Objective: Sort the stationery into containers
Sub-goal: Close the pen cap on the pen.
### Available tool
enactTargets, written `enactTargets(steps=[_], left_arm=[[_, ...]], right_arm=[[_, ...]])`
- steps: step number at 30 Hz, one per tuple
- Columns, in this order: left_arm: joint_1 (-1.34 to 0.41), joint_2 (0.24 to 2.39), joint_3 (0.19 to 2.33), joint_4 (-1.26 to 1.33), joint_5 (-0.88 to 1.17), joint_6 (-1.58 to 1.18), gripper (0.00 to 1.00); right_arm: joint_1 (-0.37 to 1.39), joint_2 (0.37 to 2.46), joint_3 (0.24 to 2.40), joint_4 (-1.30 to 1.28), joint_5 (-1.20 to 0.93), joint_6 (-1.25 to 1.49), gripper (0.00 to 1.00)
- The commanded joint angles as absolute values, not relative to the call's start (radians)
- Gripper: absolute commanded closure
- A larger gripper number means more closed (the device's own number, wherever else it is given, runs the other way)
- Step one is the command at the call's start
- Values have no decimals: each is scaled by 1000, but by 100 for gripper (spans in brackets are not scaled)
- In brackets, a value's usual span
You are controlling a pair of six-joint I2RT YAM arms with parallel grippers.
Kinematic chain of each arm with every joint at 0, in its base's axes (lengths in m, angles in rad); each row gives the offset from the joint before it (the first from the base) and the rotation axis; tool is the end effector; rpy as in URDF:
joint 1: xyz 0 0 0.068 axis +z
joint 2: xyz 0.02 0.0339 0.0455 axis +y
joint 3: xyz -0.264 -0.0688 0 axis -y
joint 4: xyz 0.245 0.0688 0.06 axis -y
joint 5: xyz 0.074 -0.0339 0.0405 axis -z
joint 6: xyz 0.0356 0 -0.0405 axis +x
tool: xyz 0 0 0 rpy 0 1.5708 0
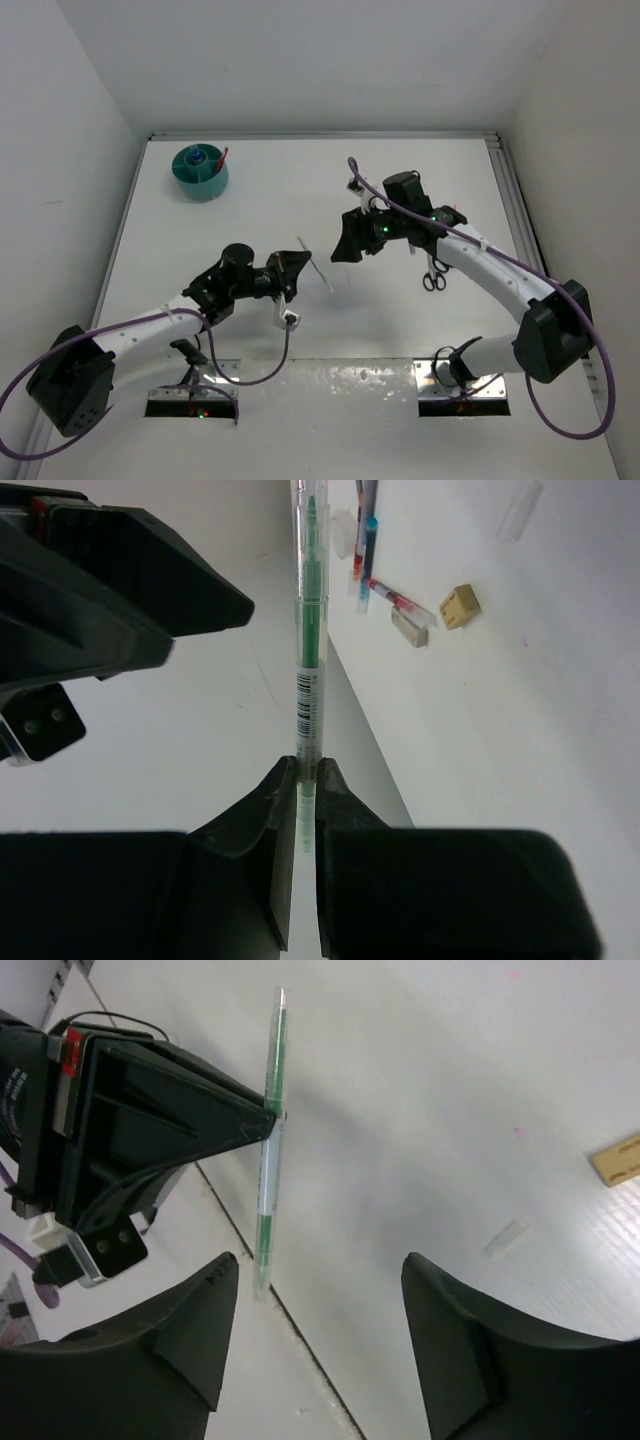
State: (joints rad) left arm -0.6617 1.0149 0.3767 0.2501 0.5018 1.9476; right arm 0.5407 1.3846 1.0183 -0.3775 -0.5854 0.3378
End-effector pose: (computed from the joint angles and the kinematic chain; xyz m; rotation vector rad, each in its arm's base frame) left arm 0.1556 -0.1429 0.2002 1.9180 0.1841 0.3750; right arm 0.2451 0.1701 0.2710 -0.5599 2.3602 1.1047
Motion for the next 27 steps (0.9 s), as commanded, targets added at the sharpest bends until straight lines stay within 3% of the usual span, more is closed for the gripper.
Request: enactTargets(steps=[1, 4, 10, 14, 16, 17, 21, 24, 27], left_arm=[[-641, 1011, 376, 245, 560, 1944, 100], [-637, 1011, 374, 245, 551, 1947, 100], [-632, 1028, 374, 278, 525, 1937, 100], [-632, 1048, 380, 314, 500, 1913, 100], [-630, 1054, 388, 322, 494, 1891, 100], [-630, 1055, 391, 322, 491, 1884, 100], [-630, 1058, 402, 324, 485, 1871, 100], [-627, 1066, 410, 324, 483, 1864, 100], [-624, 1074, 411, 334, 480, 1855, 100]], right_arm=[[515, 1338, 1066, -428, -600, 258, 33], [511, 1327, 1078, -463, -621, 236, 23], [526, 1336, 1048, -434, -618, 287, 21], [545, 1361, 1035, -393, -594, 330, 56], [552, 1373, 1035, -364, -583, 344, 53], [563, 1376, 1034, -359, -578, 344, 46], [597, 1394, 1037, -353, -540, 324, 33], [609, 1413, 1035, -374, -532, 308, 28], [633, 1431, 1034, -391, -503, 293, 30]])
